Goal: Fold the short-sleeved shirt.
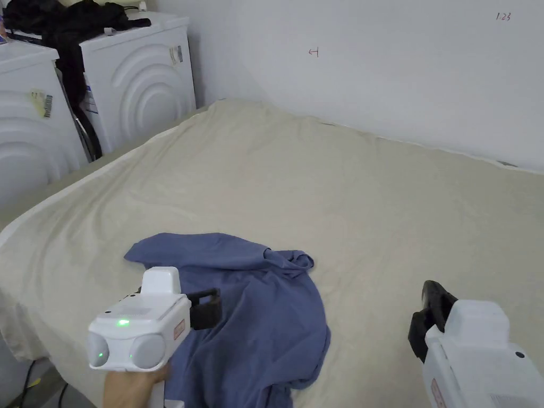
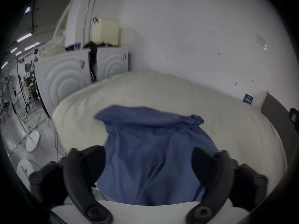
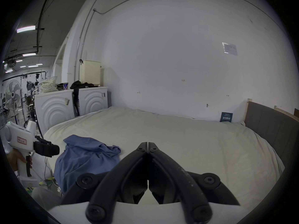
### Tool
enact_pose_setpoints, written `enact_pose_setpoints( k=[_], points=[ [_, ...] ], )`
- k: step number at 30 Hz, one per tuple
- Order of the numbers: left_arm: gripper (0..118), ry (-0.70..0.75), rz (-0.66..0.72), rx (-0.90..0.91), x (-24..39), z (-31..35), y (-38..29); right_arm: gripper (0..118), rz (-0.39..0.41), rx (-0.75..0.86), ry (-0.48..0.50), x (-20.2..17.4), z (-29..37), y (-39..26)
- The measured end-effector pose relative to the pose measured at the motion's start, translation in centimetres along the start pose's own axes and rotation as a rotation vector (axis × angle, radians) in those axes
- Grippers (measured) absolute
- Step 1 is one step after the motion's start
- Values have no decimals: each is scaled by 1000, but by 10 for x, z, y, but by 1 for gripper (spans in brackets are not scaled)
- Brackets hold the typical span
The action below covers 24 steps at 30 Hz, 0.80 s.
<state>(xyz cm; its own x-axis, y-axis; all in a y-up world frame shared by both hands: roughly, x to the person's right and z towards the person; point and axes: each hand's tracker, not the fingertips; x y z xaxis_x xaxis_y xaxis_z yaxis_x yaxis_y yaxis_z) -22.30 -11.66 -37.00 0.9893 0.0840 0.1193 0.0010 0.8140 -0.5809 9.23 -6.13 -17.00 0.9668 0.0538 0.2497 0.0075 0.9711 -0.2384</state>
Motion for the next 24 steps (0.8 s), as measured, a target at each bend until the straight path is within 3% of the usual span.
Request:
enact_pose_setpoints(
  k=[5,10,12,13,14,15,16,19,24],
  points=[
    [110,-5,-54,-194,30,-62,-15,1,-3,-33,-56,20,-1,-9],
    [76,10,-66,-348,42,-113,-44,1,-8,-69,-104,40,2,-21],
    [71,17,-64,-343,44,-117,-54,1,-7,-83,-124,47,4,-25],
    [63,34,-56,-284,45,-107,-53,1,-8,-90,-130,51,6,-27],
    [45,22,-58,-300,46,-103,-52,1,-11,-96,-141,54,7,-29],
    [20,-10,-60,-295,46,-101,-51,1,-17,-100,-151,58,8,-31],
    [7,-8,-71,-293,48,-100,-51,1,-29,-104,-157,61,9,-33],
    [3,-10,-93,-300,47,-98,-48,1,-55,-115,-168,69,14,-35],
    [3,-108,57,-142,45,-50,-15,2,-67,-88,-183,81,34,-33]
  ],
)
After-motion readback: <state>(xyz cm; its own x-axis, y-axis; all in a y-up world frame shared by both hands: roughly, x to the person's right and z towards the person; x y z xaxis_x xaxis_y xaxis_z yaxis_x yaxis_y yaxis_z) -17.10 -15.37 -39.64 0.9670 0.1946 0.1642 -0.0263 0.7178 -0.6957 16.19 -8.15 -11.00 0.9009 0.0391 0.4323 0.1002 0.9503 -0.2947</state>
